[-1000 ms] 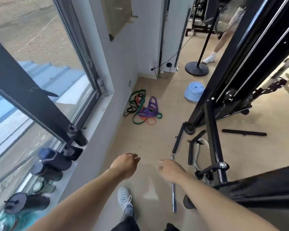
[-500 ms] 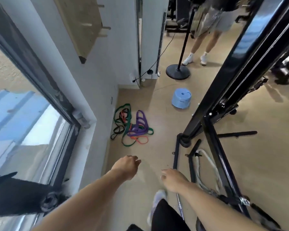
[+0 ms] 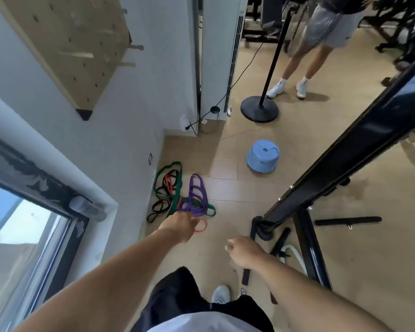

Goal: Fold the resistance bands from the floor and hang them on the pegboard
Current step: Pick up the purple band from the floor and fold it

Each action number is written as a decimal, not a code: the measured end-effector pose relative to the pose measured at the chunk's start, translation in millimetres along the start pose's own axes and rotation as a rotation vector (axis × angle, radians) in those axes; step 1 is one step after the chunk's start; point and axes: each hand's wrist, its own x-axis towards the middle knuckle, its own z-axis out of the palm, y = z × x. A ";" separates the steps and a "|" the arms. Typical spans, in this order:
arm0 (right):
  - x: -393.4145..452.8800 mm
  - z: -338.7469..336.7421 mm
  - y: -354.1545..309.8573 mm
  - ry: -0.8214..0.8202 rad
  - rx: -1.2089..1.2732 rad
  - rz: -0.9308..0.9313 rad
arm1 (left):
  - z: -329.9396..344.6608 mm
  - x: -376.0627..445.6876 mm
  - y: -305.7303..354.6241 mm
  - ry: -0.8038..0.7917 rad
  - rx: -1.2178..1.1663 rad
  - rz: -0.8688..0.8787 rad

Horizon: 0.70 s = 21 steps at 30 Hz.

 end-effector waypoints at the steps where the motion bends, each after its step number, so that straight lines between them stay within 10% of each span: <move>1: 12.4 -8.8 -0.8 -0.015 0.003 -0.001 | -4.9 12.7 2.3 -0.012 -0.008 -0.008; 21: 308.3 -254.0 -89.3 -0.164 -0.164 0.015 | -164.1 287.7 -36.3 -0.157 0.053 -0.193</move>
